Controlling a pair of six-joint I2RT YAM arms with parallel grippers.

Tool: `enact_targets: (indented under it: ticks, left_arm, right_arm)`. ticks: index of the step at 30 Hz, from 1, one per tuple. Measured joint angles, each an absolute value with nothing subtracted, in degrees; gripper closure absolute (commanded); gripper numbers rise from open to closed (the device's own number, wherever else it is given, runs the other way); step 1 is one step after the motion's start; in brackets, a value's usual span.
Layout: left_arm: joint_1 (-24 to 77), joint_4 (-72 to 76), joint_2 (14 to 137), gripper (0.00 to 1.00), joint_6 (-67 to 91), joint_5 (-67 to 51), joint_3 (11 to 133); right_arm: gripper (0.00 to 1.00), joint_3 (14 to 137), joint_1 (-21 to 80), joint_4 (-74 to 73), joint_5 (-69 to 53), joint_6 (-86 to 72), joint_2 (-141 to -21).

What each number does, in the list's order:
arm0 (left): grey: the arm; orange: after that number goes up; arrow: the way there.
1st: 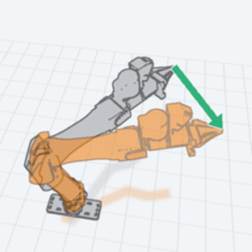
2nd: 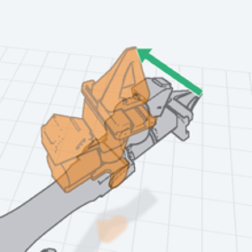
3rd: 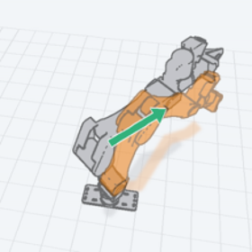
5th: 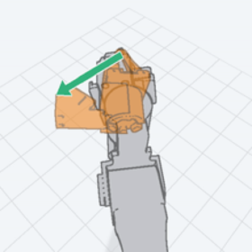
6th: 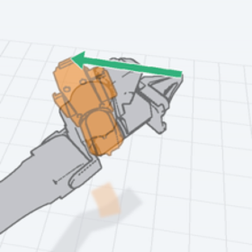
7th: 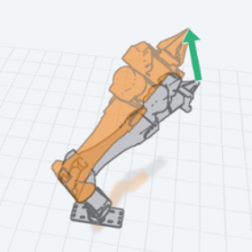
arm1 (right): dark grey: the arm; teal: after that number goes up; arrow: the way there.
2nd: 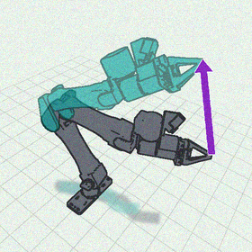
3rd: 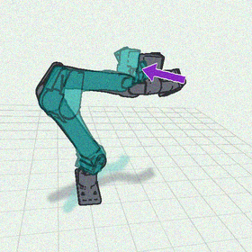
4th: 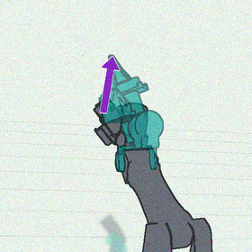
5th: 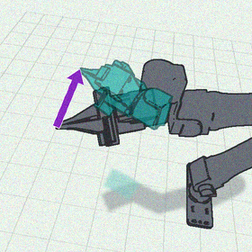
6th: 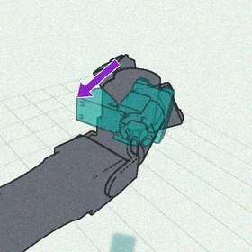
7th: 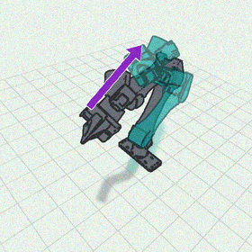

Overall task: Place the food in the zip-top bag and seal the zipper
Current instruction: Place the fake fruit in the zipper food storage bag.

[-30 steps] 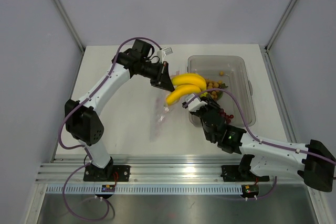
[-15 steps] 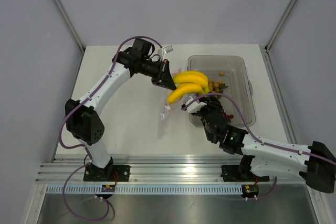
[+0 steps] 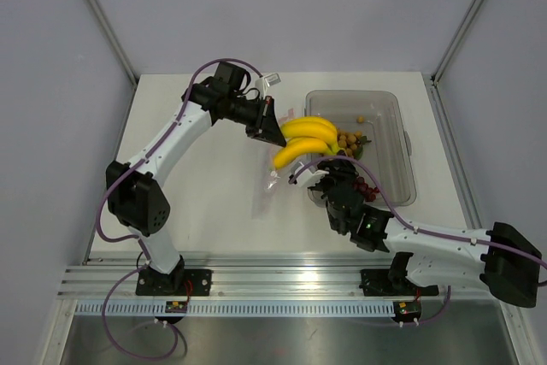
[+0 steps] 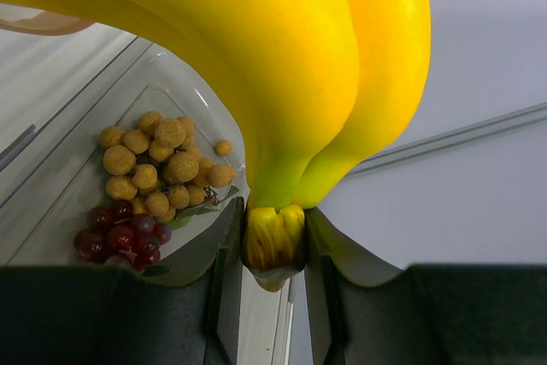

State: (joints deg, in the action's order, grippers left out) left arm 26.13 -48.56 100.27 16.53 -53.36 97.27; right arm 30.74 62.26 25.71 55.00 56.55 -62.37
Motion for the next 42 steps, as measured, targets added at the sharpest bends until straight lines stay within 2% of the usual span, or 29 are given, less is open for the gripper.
enact_targets:
  ticks: [13, 30, 42]
  left_arm:
    - [26.44, -48.14, 100.25, 1.00, 16.45, -55.61, 95.96]
    - [27.09, -57.87, 100.27, 1.00, 11.35, -45.23, 96.38]
    - [28.16, -62.41, 101.38, 1.00, 10.02, -38.72, 101.01]
  right_arm:
    - [1.00, 28.95, 62.72, 24.47, 54.57, 60.12, -59.05]
    - [1.00, 32.51, 64.01, 11.40, 51.35, 61.56, -59.66]
    - [1.00, 37.80, 64.20, 9.52, 49.76, 67.75, -63.26]
